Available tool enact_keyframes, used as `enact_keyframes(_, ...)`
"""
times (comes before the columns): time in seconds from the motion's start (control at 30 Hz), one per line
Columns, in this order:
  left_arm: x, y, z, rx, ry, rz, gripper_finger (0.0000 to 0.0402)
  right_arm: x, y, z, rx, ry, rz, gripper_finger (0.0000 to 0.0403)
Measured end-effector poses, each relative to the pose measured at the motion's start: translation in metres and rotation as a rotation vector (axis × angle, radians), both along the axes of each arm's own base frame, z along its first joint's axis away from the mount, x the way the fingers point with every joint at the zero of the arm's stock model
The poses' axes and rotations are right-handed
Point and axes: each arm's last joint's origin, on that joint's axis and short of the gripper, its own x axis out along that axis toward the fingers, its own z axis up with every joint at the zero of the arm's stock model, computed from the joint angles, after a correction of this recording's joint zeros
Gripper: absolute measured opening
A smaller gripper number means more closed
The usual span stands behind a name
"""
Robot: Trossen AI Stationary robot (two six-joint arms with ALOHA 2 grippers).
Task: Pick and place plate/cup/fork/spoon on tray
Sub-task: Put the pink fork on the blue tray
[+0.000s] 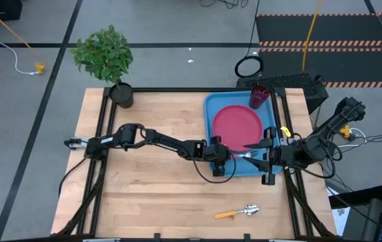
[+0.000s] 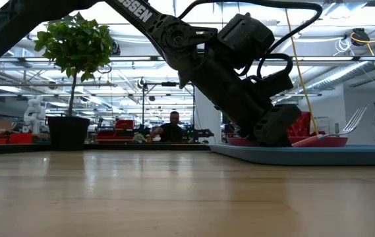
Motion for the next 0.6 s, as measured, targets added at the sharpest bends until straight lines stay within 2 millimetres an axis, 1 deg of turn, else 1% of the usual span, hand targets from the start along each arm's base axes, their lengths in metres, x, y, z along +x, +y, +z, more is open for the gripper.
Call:
enact_keyframes(0.33,0.0,0.0002,-0.0002,0.004,0.001,-0.002,0.0087,0.0,0.0,0.0001,0.0,0.0,0.0,0.0154)
enact_keyframes(0.6,-0.0001,0.001,-0.0002,0.017,0.001,0.01,0.0139,0.0,0.0,0.0,-0.001,0.0,0.0,0.0154)
